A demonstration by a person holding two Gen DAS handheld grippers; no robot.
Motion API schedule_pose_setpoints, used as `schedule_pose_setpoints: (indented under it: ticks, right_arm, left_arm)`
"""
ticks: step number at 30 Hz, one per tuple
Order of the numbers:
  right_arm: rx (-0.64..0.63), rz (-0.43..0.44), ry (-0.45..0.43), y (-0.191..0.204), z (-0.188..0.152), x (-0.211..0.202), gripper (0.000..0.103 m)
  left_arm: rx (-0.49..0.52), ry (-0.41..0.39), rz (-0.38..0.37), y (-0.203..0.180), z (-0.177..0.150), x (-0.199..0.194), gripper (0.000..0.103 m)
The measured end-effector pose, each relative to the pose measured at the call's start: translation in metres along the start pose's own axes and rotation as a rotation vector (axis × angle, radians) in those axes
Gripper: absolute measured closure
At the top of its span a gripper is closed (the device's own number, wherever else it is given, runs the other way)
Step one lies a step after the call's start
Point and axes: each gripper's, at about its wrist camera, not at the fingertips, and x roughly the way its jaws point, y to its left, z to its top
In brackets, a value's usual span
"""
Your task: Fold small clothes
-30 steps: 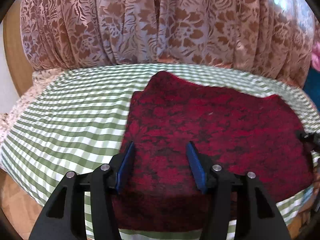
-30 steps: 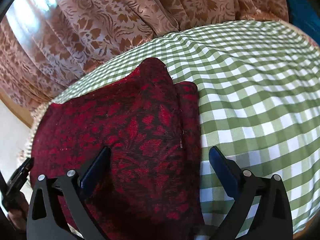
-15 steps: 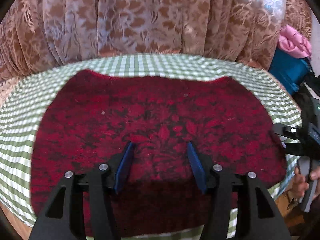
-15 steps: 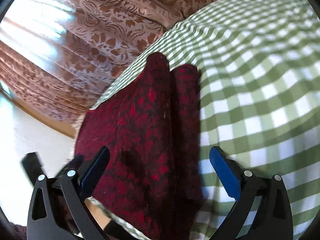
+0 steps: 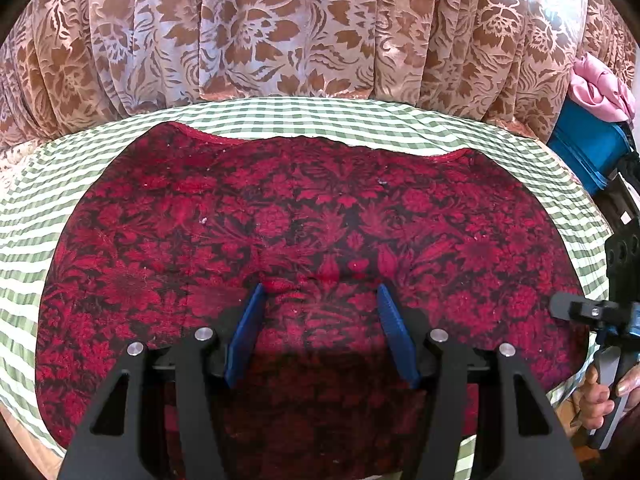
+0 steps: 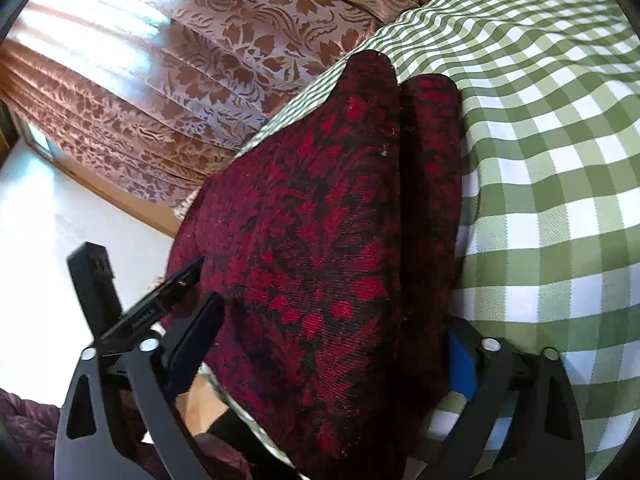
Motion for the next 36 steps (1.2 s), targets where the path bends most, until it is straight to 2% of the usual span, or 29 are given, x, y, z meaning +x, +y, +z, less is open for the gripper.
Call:
schedule_pose_setpoints:
  ticks: [2, 4, 13, 19, 22, 28, 31, 32, 36]
  right_arm:
    - [0.009, -0.015, 0.002, -0.003, 0.000, -0.003, 0.029]
    - [0.017, -0.014, 0.009, -0.004, 0.002, -0.003, 0.038]
    - [0.015, -0.021, 0.012, 0.008, 0.004, -0.006, 0.057]
    - [0.026, 0.003, -0.019, 0.037, 0.013, -0.018, 0.065]
    - [-0.011, 0.026, -0.039, 0.068, 0.023, -0.025, 0.067]
    - [-0.168, 0.091, -0.035, 0.157, 0.048, -0.011, 0.070]
    - [-0.265, 0.113, 0.003, 0.205, 0.055, 0.017, 0.071]
    - [-0.292, 0.114, 0.028, 0.220, 0.056, 0.032, 0.071]
    - [-0.385, 0.062, 0.116, 0.259, 0.049, 0.083, 0.071]
  left_arm:
    - [0.003, -0.003, 0.000, 0.000, -0.001, 0.000, 0.046]
    - [0.003, -0.005, -0.003, 0.001, -0.001, -0.001, 0.046]
    - [-0.002, -0.017, -0.024, 0.004, -0.003, -0.002, 0.046]
    - [-0.027, -0.021, -0.075, 0.012, -0.004, -0.002, 0.047]
    - [-0.059, -0.019, -0.136, 0.020, -0.003, -0.003, 0.048]
    - [-0.193, -0.001, -0.341, 0.054, -0.005, 0.003, 0.055]
    - [-0.236, 0.007, -0.407, 0.066, -0.006, 0.009, 0.060]
    - [-0.245, 0.011, -0.419, 0.070, -0.007, 0.011, 0.065]
    - [-0.270, 0.030, -0.450, 0.089, -0.009, 0.005, 0.077]
